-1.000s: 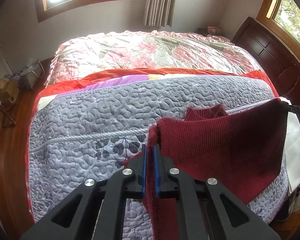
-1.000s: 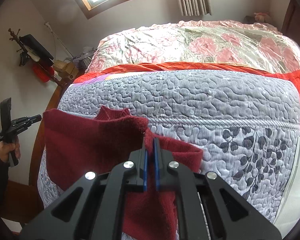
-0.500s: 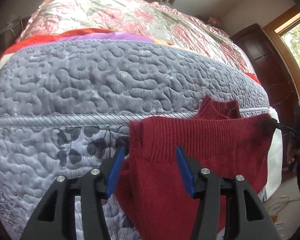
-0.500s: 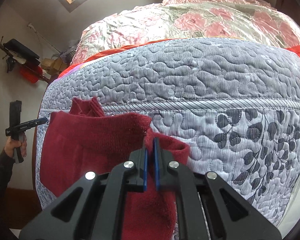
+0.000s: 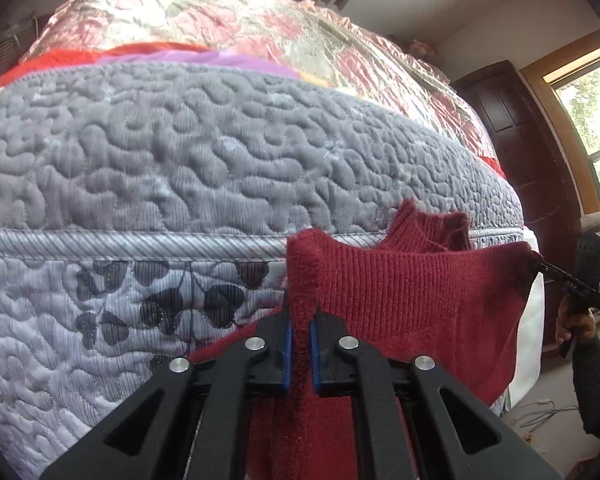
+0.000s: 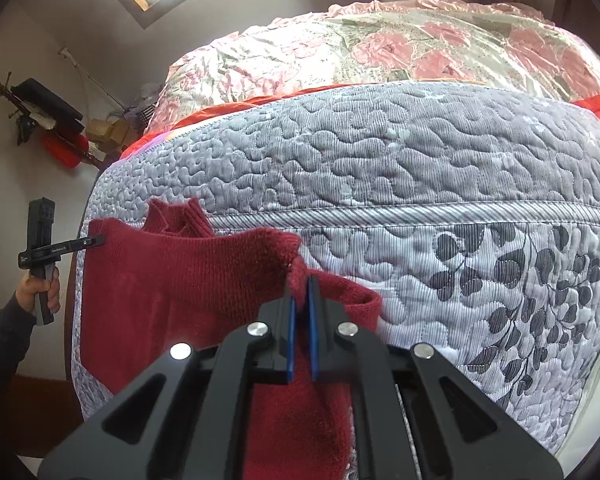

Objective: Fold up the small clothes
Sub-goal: 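Lift the hem with the left tool and fold it up toward the collar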

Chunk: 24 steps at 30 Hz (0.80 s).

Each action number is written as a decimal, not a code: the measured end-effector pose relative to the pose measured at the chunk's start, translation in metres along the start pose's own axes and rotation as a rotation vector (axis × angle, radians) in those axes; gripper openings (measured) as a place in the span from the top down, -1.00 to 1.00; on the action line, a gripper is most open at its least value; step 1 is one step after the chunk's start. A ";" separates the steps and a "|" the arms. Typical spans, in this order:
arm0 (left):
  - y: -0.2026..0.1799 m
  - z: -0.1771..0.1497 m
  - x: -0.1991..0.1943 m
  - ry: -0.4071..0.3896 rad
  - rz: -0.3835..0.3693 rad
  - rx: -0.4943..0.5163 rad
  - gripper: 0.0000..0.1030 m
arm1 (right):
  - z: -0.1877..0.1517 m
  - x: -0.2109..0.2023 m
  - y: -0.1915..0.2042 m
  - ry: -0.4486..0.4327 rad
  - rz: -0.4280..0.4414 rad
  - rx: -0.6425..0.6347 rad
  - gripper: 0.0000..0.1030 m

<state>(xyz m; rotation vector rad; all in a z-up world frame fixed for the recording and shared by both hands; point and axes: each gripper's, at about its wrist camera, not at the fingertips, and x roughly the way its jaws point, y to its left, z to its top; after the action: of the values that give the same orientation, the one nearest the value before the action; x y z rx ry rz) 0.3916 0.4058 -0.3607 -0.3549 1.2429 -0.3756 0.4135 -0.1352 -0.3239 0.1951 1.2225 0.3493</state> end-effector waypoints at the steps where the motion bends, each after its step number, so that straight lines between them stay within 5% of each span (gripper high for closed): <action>1: -0.004 -0.002 -0.007 -0.029 0.002 0.005 0.88 | 0.001 -0.002 0.000 -0.004 0.001 0.001 0.92; 7: -0.019 -0.013 -0.049 -0.191 0.016 0.030 0.89 | 0.009 -0.015 0.008 -0.035 -0.001 -0.027 0.92; 13: -0.016 0.004 -0.066 -0.256 0.021 0.016 0.89 | 0.028 -0.017 0.008 -0.080 0.001 -0.029 0.92; 24: 0.019 0.034 -0.002 -0.140 0.067 -0.024 0.89 | 0.055 0.041 -0.018 -0.018 -0.016 0.011 0.92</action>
<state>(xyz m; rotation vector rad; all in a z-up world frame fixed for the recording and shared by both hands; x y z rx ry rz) 0.4253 0.4252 -0.3583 -0.3532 1.1195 -0.2745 0.4805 -0.1352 -0.3476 0.1979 1.2082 0.3264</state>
